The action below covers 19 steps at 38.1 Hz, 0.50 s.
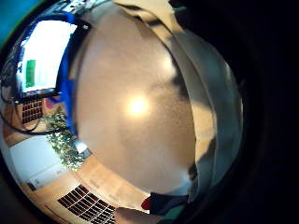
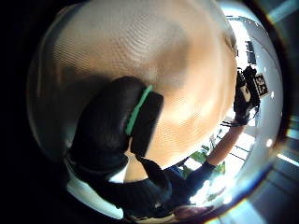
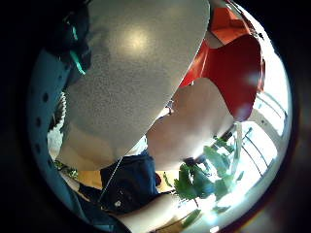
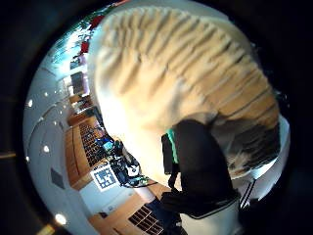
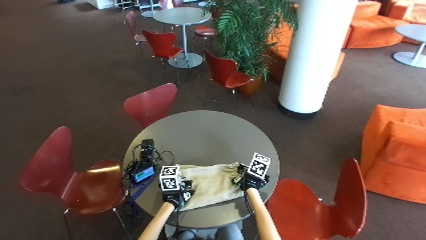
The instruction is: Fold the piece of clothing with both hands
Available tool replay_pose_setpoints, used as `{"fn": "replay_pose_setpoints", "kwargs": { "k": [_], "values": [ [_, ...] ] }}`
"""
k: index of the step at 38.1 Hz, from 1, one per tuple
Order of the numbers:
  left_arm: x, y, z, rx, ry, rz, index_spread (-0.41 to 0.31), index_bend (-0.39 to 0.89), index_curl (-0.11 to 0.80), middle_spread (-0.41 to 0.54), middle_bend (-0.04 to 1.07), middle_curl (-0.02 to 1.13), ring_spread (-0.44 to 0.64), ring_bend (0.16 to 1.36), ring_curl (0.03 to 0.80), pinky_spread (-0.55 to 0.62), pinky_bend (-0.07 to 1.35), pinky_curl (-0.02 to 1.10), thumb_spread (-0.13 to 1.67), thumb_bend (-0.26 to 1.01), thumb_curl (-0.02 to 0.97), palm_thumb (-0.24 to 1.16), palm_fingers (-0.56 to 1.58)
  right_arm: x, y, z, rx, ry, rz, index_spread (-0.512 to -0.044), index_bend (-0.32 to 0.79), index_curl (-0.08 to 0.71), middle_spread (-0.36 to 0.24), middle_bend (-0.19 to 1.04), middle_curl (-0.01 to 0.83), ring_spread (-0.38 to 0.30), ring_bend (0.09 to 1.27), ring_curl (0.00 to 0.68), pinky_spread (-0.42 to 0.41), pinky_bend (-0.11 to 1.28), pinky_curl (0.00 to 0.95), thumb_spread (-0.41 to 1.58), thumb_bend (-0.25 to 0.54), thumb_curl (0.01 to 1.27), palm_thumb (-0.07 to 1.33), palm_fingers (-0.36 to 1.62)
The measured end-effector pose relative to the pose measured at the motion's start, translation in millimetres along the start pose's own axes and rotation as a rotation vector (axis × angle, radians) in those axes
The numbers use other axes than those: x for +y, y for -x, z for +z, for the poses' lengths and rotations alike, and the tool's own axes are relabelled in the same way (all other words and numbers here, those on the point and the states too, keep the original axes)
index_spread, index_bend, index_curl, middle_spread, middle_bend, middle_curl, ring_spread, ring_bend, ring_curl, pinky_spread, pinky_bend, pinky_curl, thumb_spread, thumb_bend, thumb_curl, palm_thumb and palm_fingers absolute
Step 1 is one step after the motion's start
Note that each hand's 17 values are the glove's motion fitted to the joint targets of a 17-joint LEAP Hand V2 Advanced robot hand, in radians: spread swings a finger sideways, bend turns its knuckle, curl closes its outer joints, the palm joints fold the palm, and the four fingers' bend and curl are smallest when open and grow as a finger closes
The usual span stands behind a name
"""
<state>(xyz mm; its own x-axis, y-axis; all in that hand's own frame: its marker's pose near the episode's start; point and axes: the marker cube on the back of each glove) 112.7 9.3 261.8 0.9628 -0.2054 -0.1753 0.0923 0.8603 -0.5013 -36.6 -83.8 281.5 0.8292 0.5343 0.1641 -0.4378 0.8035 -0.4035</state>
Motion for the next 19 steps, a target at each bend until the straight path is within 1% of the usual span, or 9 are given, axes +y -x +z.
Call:
{"fn": "replay_pose_setpoints", "kwargs": {
  "k": [3, 6, 7, 9, 10, 13, 14, 17, 19],
  "values": [
    [-6, -1, 9, 0.019, -0.051, 0.017, -0.124, 0.20, 0.391, 0.085, 0.13, 0.34, 0.20, 0.45, 0.388, 0.22, 0.40, 0.35, 1.17, -0.07, 0.310, 0.15, 0.20, -2, 7, 1, 0.011, -0.007, -0.026, -0.190, 0.01, 0.104, -0.024, 0.24, 0.424, -0.115, 0.61, 0.445, -0.088, 0.76, 0.404, 1.19, -0.017, 0.41, 0.46, 0.61],
    [-5, -5, 14, 0.046, -0.058, 0.033, -0.122, 0.21, 0.399, 0.098, 0.16, 0.34, 0.26, 0.42, 0.376, 0.29, 0.36, 0.34, 1.16, -0.06, 0.293, 0.09, 0.16, -3, 11, 2, 0.028, -0.005, -0.007, -0.174, -0.03, 0.074, -0.027, 0.25, 0.423, -0.131, 0.65, 0.440, -0.134, 0.81, 0.399, 1.19, 0.004, 0.42, 0.52, 0.69],
    [-5, -5, 15, 0.052, -0.053, 0.032, -0.122, 0.20, 0.401, 0.101, 0.16, 0.33, 0.28, 0.41, 0.371, 0.31, 0.36, 0.33, 1.15, -0.06, 0.288, 0.07, 0.15, -5, 13, 3, 0.034, -0.013, -0.003, -0.166, -0.06, 0.058, -0.032, 0.25, 0.422, -0.146, 0.69, 0.448, -0.176, 0.86, 0.406, 1.18, 0.031, 0.44, 0.58, 0.76],
    [-3, -6, 15, 0.063, -0.042, 0.028, -0.121, 0.20, 0.404, 0.107, 0.16, 0.33, 0.30, 0.41, 0.364, 0.34, 0.35, 0.33, 1.15, -0.05, 0.283, 0.05, 0.15, -7, 16, 3, 0.040, -0.030, -0.012, -0.159, -0.03, 0.048, -0.032, 0.25, 0.423, -0.148, 0.67, 0.432, -0.175, 0.85, 0.392, 1.18, 0.017, 0.43, 0.58, 0.73],
    [-3, -7, 15, 0.069, -0.037, 0.026, -0.117, 0.21, 0.406, 0.115, 0.16, 0.33, 0.31, 0.40, 0.352, 0.35, 0.32, 0.32, 1.15, -0.04, 0.280, 0.05, 0.13, -8, 18, 3, 0.039, -0.035, -0.022, -0.153, -0.05, 0.041, -0.037, 0.26, 0.428, -0.163, 0.73, 0.457, -0.208, 0.88, 0.408, 1.17, 0.037, 0.44, 0.63, 0.79],
    [-4, -8, 14, 0.077, -0.032, 0.023, -0.114, 0.21, 0.410, 0.123, 0.17, 0.33, 0.34, 0.39, 0.344, 0.38, 0.30, 0.31, 1.14, -0.03, 0.275, 0.03, 0.13, -14, 19, 4, 0.012, -0.056, -0.029, -0.139, -0.06, 0.013, -0.075, 0.34, 0.454, -0.190, 0.76, 0.453, -0.252, 0.88, 0.395, 1.14, 0.058, 0.46, 0.71, 0.92],
    [-5, -9, 14, 0.075, -0.043, 0.028, -0.114, 0.21, 0.411, 0.125, 0.16, 0.32, 0.35, 0.39, 0.340, 0.39, 0.30, 0.31, 1.14, -0.03, 0.274, 0.03, 0.13, -17, 17, 3, -0.010, -0.071, -0.014, -0.140, -0.01, 0.024, -0.106, 0.42, 0.481, -0.202, 0.78, 0.461, -0.257, 0.83, 0.388, 1.10, 0.057, 0.47, 0.74, 1.01],
    [-12, -12, 12, 0.075, -0.091, 0.051, -0.112, 0.21, 0.414, 0.129, 0.16, 0.32, 0.37, 0.38, 0.332, 0.41, 0.29, 0.30, 1.14, -0.03, 0.271, 0.02, 0.14, -27, 6, 1, -0.098, -0.090, 0.039, -0.166, 0.08, 0.053, -0.140, 0.45, 0.496, -0.214, 0.77, 0.464, -0.264, 0.80, 0.393, 1.02, 0.049, 0.49, 0.79, 1.13],
    [-7, -15, 13, 0.083, -0.063, 0.055, -0.111, 0.20, 0.415, 0.131, 0.16, 0.31, 0.38, 0.38, 0.328, 0.42, 0.29, 0.30, 1.14, -0.02, 0.272, 0.03, 0.14, -27, 2, 2, -0.148, -0.044, 0.017, -0.185, 0.11, 0.080, -0.155, 0.46, 0.508, -0.219, 0.77, 0.477, -0.265, 0.80, 0.406, 0.98, 0.043, 0.51, 0.82, 1.16]
  ]
}}
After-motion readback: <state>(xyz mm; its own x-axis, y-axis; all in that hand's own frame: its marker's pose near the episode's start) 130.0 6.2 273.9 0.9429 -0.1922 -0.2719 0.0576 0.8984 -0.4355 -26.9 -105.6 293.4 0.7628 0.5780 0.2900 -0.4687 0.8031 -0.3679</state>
